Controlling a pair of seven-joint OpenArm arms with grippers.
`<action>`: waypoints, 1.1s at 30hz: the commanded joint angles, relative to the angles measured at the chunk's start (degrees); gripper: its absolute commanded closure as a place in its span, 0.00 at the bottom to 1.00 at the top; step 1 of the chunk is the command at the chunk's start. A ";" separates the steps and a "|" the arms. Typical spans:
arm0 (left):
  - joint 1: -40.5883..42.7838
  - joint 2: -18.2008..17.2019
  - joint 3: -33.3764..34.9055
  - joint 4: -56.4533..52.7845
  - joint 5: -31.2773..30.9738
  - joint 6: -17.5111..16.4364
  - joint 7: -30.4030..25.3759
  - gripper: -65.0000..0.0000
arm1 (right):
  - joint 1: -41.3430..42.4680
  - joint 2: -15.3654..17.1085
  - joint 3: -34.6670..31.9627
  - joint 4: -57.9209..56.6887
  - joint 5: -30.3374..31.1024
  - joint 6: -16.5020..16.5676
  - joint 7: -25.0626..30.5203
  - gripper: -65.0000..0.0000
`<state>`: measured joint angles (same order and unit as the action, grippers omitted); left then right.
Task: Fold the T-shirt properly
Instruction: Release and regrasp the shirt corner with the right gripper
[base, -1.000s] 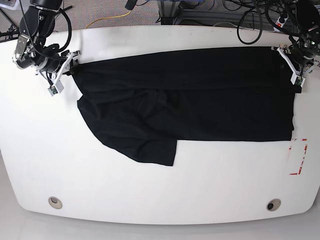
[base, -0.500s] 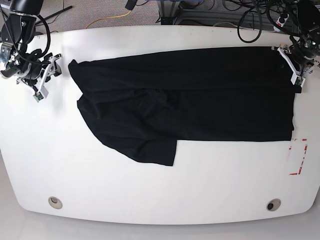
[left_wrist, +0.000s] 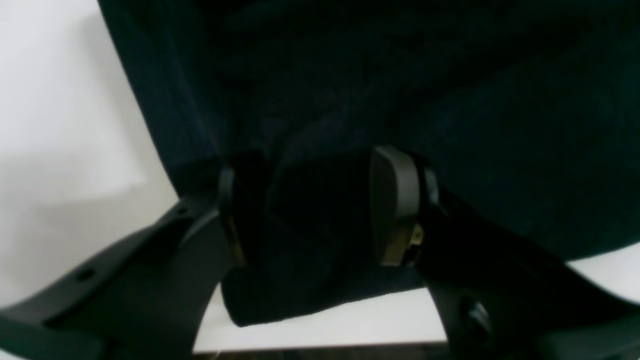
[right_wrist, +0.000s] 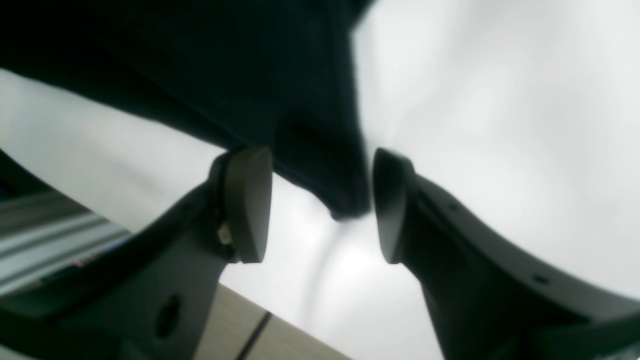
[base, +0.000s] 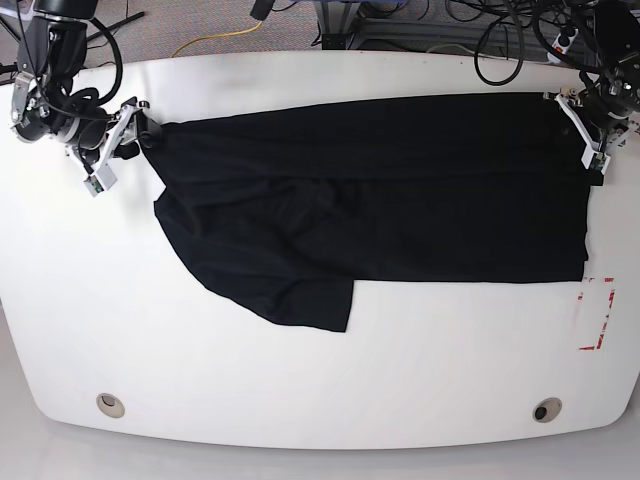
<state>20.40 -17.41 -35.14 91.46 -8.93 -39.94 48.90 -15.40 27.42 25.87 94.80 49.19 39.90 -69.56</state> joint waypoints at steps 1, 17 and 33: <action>-0.14 -0.39 -2.54 2.65 0.01 -0.06 2.30 0.52 | 0.50 -0.56 0.64 0.80 0.88 0.10 0.77 0.52; 0.39 -0.13 -10.01 11.44 -10.46 -0.06 3.89 0.48 | 2.43 -7.95 0.64 1.15 -12.49 0.10 1.12 0.52; 0.21 -0.13 -17.04 5.20 -10.46 -0.06 7.23 0.40 | 2.08 -6.80 4.68 0.10 -12.49 0.10 0.86 0.26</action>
<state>20.64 -16.40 -50.46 97.38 -19.20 -40.18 57.04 -13.78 19.77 30.28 94.96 35.94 39.92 -69.49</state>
